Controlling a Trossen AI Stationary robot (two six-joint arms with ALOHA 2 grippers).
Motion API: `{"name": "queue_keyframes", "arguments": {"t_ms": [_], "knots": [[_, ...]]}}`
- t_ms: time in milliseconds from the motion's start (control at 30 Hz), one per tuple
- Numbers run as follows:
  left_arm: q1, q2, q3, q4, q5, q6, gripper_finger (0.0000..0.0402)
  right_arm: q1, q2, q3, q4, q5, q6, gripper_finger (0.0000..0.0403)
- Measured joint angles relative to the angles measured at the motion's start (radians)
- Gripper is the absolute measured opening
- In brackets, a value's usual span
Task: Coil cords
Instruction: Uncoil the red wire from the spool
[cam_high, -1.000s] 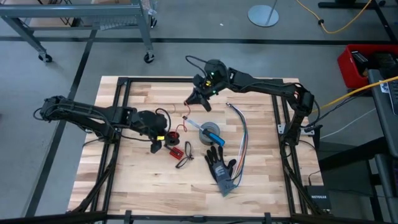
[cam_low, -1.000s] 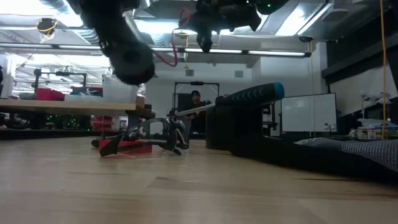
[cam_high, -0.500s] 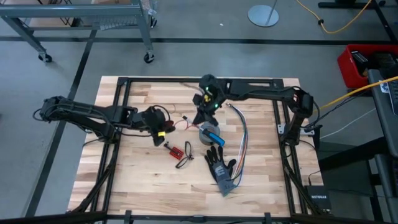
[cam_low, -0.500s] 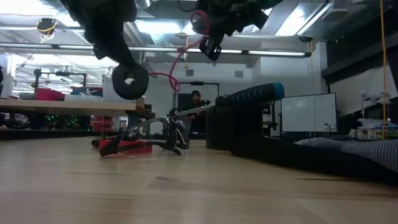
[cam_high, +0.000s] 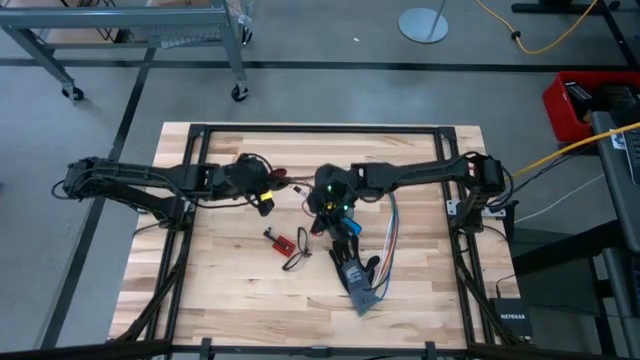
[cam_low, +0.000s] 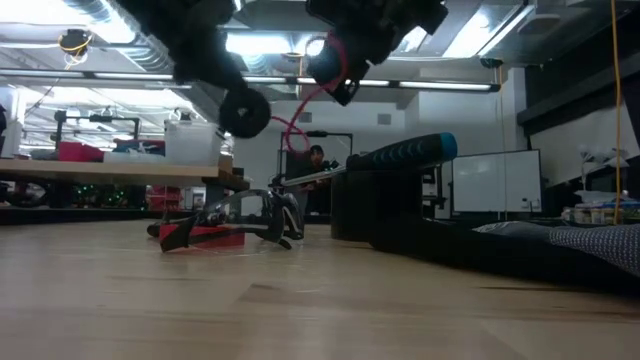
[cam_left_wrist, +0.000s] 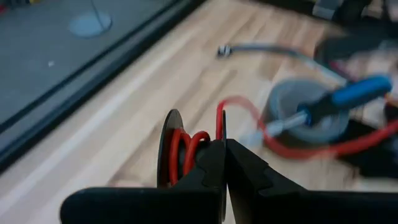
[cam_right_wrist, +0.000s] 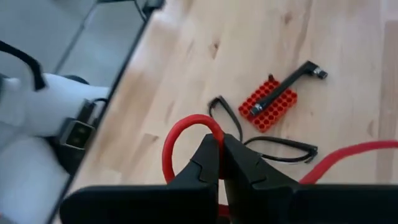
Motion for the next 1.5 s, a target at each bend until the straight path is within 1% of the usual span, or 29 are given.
{"name": "queue_keyframes", "arguments": {"t_ms": [200,400,500,600,767,933,1000,1133,1267,1400,1500], "knots": [[0.026,0.0,0.0,0.188,-0.004,0.08,0.0,0.038,0.001,-0.064,0.058,0.102,0.001,0.0006],[0.051,0.0,0.0,0.399,-0.004,0.14,0.0,0.057,0.001,-0.108,0.15,0.16,0.003,0.0006],[0.055,0.0,0.0,0.508,-0.004,0.166,0.0,0.057,0.001,-0.12,0.193,0.212,0.003,0.0006],[0.054,0.0,0.0,0.597,0.015,0.195,0.0,0.055,0.001,-0.12,0.235,0.287,0.001,0.0006],[0.052,0.0,0.0,0.701,0.098,0.2,0.0,0.046,0.001,-0.12,0.3,0.411,-0.023,0.0006],[0.04,-0.005,0.0,0.759,0.103,0.214,0.0,0.036,0.001,-0.12,0.316,0.559,-0.034,0.0006],[0.04,-0.006,0.0,0.798,0.116,0.226,0.0,0.034,0.001,-0.12,0.316,0.588,-0.056,0.0006],[0.04,-0.005,0.0,0.893,0.208,0.225,0.0,0.034,0.013,-0.12,0.344,0.597,-0.079,0.0006],[0.04,-0.005,0.0,0.981,0.316,0.165,0.0,0.035,0.044,-0.119,0.38,0.611,-0.111,0.0006],[0.04,-0.005,0.0,0.995,0.397,0.085,0.0,0.029,0.072,-0.119,0.411,0.681,-0.154,0.0006],[0.04,-0.005,0.0,0.989,0.481,0.008,0.0,0.008,0.083,-0.119,0.416,0.696,-0.157,0.0006]]}}
